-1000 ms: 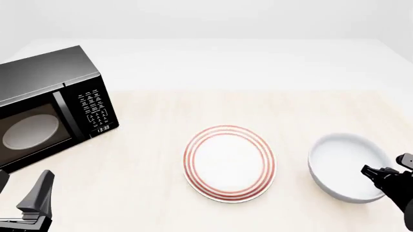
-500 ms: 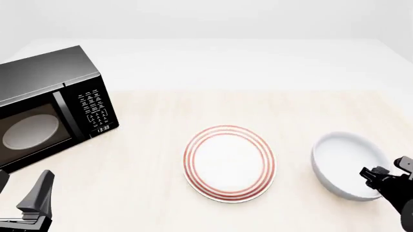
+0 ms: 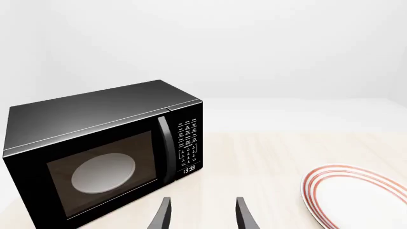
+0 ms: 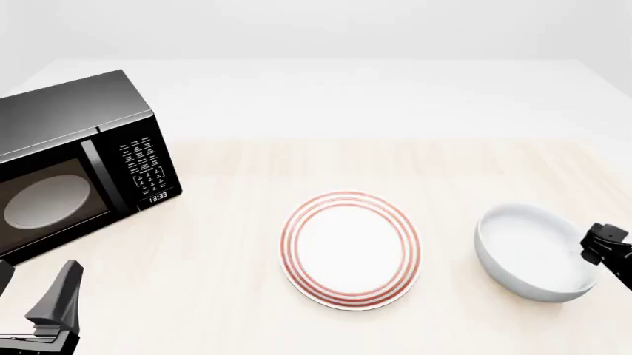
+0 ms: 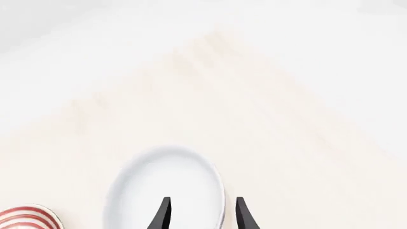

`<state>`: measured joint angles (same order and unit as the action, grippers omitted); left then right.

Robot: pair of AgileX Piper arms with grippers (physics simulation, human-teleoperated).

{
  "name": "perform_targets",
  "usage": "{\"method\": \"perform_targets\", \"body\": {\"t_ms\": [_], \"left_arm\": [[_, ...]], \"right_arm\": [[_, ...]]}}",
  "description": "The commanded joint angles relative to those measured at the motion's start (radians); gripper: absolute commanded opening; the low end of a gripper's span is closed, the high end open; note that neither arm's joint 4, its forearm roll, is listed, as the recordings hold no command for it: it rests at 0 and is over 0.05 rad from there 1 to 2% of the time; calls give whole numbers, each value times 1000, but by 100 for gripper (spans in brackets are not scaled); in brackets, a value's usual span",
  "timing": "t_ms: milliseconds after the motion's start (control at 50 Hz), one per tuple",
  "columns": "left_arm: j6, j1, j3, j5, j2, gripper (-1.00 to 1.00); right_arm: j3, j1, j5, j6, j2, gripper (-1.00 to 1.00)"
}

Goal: Put the white bowl to the right of the plate.

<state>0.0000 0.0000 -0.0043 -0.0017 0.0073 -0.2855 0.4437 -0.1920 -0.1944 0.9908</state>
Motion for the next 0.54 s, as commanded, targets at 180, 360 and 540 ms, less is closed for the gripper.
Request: {"method": "perform_targets", "body": {"t_ms": [180, 360, 540], "left_arm": [[0, 0, 0, 0, 0, 100], [0, 0, 0, 0, 0, 100], [0, 0, 0, 0, 0, 100]], "right_arm": [[-69, -237, 419, 37, -559, 100], [25, -323, 372, -26, -741, 100], [152, -494, 4, 91, -520, 100]]}}
